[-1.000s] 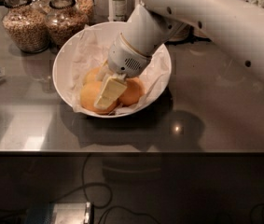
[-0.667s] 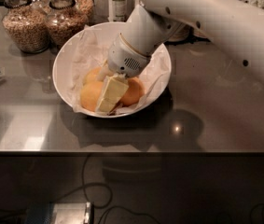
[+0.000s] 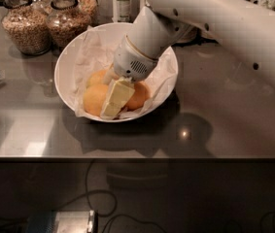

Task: Pick orange from white bowl

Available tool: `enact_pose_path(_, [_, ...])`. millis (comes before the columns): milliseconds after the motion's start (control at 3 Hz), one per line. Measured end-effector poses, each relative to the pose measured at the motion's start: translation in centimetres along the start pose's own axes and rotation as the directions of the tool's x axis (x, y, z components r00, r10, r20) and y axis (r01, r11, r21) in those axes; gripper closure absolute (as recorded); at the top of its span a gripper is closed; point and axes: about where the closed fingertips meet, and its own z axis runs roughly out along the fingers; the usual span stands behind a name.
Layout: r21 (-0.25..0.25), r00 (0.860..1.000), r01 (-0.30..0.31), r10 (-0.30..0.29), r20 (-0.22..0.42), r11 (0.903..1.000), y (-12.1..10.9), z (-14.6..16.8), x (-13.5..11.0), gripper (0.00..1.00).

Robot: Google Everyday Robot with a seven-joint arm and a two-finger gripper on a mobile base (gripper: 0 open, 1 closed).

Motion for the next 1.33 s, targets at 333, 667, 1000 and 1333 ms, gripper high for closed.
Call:
enact_pose_path(333, [-0.002, 1.000, -0.022, 0.022, -0.001, 0.9998, -0.11, 0.66, 0.55, 0.36])
enact_pose_path(667, [-0.004, 0.999, -0.034, 0.034, -0.001, 0.9994, -0.18, 0.58, 0.66, 0.48])
enact_pose_path(1000, [-0.008, 0.999, -0.050, 0.050, -0.001, 0.9987, -0.31, 0.61, 0.88, 0.67])
enact_pose_path(1333, [-0.008, 0.999, -0.050, 0.050, -0.001, 0.9987, -0.36, 0.44, 0.75, 0.90])
